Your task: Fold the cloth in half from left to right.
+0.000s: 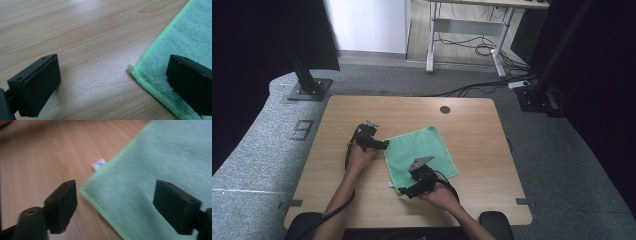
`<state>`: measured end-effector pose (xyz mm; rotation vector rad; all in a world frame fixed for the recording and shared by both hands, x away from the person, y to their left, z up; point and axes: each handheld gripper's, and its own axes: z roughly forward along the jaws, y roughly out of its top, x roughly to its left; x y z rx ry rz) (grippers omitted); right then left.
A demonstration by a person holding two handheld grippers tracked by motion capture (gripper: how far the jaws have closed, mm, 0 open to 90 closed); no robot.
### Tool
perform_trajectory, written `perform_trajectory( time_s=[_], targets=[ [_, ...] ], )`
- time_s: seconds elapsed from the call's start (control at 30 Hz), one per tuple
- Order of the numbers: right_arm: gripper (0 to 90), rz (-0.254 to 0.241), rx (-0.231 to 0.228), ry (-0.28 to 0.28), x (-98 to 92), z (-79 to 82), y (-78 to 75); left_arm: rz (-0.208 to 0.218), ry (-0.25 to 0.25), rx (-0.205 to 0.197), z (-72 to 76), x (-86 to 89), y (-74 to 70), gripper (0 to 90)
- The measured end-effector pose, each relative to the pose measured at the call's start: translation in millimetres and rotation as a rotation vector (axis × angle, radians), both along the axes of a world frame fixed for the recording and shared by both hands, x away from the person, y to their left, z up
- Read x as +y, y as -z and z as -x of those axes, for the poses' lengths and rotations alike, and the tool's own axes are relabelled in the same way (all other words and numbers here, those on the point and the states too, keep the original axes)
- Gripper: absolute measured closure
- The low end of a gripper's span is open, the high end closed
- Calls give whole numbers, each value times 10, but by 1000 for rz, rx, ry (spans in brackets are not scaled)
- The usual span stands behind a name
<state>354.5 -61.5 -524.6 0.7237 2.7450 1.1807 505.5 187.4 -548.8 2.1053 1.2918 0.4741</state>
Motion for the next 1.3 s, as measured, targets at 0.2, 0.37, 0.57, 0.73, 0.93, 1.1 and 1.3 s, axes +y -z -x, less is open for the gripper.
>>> perform_trajectory(
  time_s=[0.2, 0.37, 0.57, 0.73, 0.93, 1.1, 1.3],
  targets=[
    [380, 3, 5, -84, 205, 111, -3, -1, -1, 2, 1, 0, -1, 0],
    [470, 41, 0, -107, 273, 144, 48, -1, -1, 1, 2, -1, -1, 0],
    [642, 100, -43, -106, 307, 188, 106, -1, -4, 0, 7, -3, -2, 0],
    [811, 118, -59, -69, 308, 176, 100, 19, 40, -33, 72, -19, -17, 133],
    [834, 121, -56, -56, 316, 170, 97, 63, 125, -59, 174, -105, -32, 642],
    [834, 123, -57, -63, 346, 172, 96, 104, 137, -22, 164, -94, -43, 837],
    [840, 117, -46, -94, 462, 183, 92, 83, 116, -2, 202, 18, -99, 853]
  ],
)
